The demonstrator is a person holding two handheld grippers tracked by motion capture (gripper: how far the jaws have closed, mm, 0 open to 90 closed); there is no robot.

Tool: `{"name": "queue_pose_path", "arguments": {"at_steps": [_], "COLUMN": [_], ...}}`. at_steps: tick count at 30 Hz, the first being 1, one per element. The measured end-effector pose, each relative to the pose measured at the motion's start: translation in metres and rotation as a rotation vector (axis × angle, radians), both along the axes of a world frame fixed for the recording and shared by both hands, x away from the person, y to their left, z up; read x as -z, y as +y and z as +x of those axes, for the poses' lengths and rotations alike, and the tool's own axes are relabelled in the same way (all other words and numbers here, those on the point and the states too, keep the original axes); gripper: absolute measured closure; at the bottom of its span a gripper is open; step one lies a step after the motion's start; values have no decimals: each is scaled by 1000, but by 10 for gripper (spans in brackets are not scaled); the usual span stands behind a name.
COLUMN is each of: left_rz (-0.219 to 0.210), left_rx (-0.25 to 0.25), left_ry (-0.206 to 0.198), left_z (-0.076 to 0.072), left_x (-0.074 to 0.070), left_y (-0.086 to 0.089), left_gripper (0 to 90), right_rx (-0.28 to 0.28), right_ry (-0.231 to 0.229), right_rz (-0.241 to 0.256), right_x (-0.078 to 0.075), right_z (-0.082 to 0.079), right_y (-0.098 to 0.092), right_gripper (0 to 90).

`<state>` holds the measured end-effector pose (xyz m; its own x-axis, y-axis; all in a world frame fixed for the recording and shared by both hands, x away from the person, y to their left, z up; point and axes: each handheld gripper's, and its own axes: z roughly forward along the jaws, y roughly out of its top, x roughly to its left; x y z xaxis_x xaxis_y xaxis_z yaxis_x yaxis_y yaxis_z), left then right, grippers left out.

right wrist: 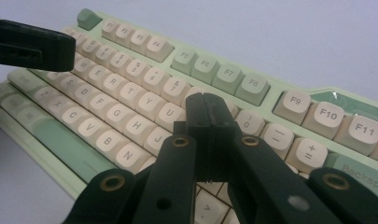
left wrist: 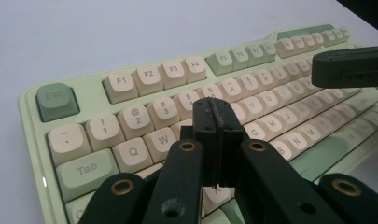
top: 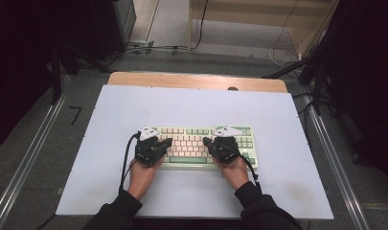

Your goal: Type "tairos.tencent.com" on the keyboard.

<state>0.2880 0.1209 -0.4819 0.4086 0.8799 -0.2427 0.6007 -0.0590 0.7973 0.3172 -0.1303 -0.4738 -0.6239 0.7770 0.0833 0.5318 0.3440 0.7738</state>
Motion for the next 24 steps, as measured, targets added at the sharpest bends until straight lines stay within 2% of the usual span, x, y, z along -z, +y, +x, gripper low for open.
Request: {"name": "queue_pose_path", "arguments": {"at_steps": [24], "left_rz": [-2], "left_rx": [-11], "left_ry": [1], "left_z": [1], "left_x": [0], "left_y": [3], "left_gripper": [900], "right_rx": [-76], "right_ry": [16], "right_rz": [-32], "right_x": [10], "right_z": [-18], "right_y": [12], "right_gripper": [872]}}
